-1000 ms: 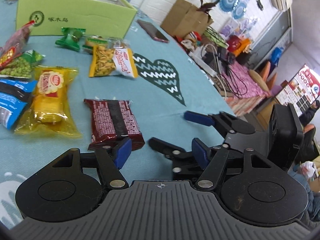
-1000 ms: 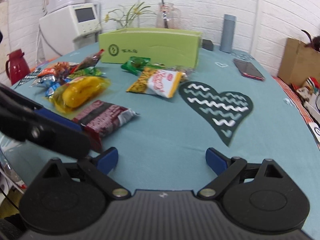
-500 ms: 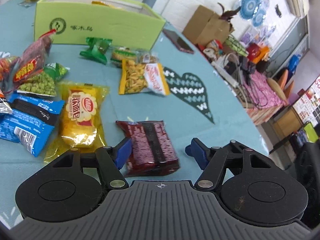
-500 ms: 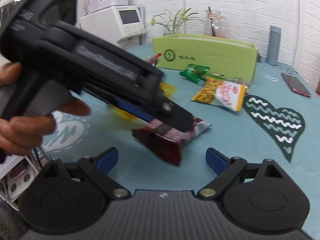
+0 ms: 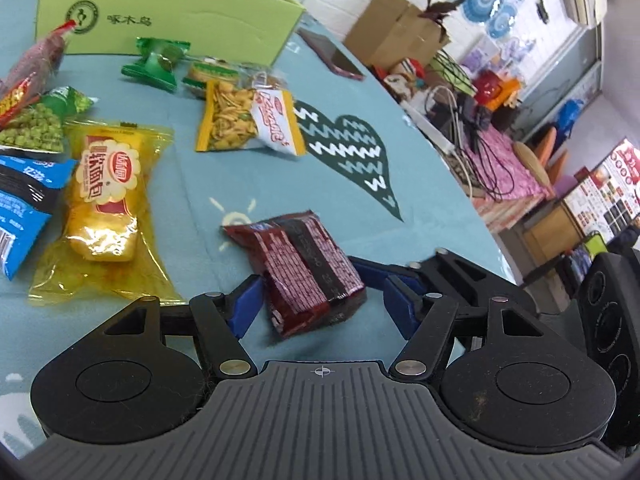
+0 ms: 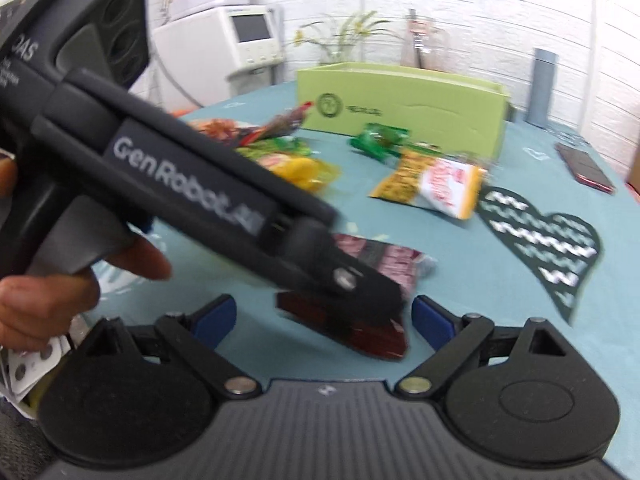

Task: Organize snacks
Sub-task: 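Lower the left gripper onto the dark red wafer bag and close it, then lift the wafer bag with the left gripper into the green box, open, then move the left gripper to the yellow bread bag and close on it, then carry the yellow bread bag with the left gripper into the box, release, then grasp the silver chip bag with orange label using the left gripper, then drop the silver chip bag from the left gripper into the box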

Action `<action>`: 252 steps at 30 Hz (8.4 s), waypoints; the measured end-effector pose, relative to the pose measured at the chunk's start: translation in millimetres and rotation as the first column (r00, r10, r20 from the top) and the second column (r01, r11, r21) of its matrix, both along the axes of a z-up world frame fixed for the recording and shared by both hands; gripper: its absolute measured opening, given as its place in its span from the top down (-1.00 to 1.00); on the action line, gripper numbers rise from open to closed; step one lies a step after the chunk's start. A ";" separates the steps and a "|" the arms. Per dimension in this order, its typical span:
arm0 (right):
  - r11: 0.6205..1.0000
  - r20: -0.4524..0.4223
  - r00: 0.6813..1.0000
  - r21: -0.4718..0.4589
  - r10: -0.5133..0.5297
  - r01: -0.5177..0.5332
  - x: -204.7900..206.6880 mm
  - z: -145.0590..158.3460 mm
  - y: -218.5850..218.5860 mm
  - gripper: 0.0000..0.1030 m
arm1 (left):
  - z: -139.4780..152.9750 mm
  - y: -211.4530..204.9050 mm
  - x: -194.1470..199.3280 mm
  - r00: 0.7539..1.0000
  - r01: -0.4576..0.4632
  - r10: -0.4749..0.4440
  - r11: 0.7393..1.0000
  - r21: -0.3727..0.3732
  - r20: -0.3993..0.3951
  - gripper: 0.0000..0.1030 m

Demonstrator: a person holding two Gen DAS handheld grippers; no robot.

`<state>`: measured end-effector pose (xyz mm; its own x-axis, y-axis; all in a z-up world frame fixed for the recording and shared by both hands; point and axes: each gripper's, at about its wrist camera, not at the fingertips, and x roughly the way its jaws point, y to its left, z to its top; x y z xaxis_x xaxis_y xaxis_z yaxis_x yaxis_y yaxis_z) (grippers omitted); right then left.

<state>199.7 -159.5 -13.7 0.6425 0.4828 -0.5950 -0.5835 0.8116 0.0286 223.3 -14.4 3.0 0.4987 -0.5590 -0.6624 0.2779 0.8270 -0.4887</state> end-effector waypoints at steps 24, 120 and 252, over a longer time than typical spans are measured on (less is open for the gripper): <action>0.998 0.119 0.992 0.030 -0.051 0.048 25.2 34.6 5.1 -0.28 | 38.6 2.5 15.2 0.996 -0.034 0.034 0.999 -0.003 0.085 0.69; 0.999 -0.035 0.999 0.030 0.010 -0.009 32.5 -4.3 30.3 -0.81 | 4.2 26.8 37.5 0.992 -0.130 0.130 0.990 0.051 0.010 -0.31; 0.955 -0.104 0.959 0.169 0.263 -0.244 82.5 20.8 101.2 -0.82 | 33.5 185.2 57.5 0.926 -0.358 0.353 0.934 0.012 0.133 -0.35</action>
<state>282.2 -58.3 7.0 0.4131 0.7117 -0.5682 -0.7533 0.6177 0.2260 280.8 170.8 36.4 0.7416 -0.3068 -0.5966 0.0201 0.8991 -0.4374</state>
